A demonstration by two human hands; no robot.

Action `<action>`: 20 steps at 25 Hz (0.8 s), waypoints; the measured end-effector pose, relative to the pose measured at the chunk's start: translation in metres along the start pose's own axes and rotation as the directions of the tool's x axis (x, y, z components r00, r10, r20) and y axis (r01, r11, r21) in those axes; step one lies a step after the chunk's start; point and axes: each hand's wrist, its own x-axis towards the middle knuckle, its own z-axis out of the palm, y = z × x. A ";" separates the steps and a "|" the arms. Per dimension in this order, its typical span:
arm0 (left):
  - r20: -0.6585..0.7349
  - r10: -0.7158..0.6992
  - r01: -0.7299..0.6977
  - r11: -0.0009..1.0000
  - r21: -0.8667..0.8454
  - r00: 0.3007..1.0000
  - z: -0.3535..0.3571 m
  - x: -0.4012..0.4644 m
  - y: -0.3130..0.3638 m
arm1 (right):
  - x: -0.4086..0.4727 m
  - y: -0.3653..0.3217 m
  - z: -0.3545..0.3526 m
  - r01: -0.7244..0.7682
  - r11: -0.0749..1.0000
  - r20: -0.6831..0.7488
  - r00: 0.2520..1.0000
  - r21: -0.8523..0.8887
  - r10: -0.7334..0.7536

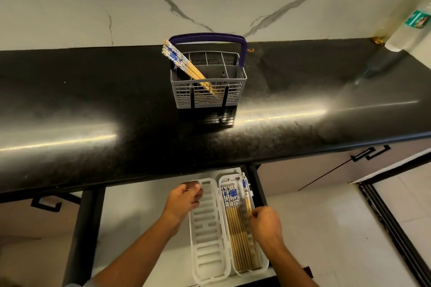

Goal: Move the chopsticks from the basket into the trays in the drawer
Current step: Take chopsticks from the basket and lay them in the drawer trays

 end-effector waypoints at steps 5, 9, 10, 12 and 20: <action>0.000 -0.005 0.005 0.999 -0.043 1.000 0.000 0.001 0.000 | 0.000 -0.016 0.008 0.014 0.984 -0.041 0.999 -0.176 -0.021; 0.000 -0.020 0.020 0.997 -0.073 1.000 -0.003 -0.001 -0.002 | 0.000 -0.017 0.011 -0.004 0.978 -0.026 1.000 -0.211 -0.001; -0.004 -0.024 0.024 0.997 -0.078 1.000 -0.004 -0.001 -0.002 | 0.001 -0.016 0.011 -0.005 0.974 -0.025 1.000 -0.225 0.000; -0.007 -0.028 0.027 0.996 -0.083 1.000 -0.005 -0.002 -0.004 | 0.001 -0.017 0.013 -0.003 0.963 -0.013 1.000 -0.271 0.000; 0.005 -0.044 0.044 0.993 -0.106 0.999 -0.001 -0.010 -0.007 | 0.014 -0.038 0.024 0.064 0.912 0.053 0.997 -0.406 -0.047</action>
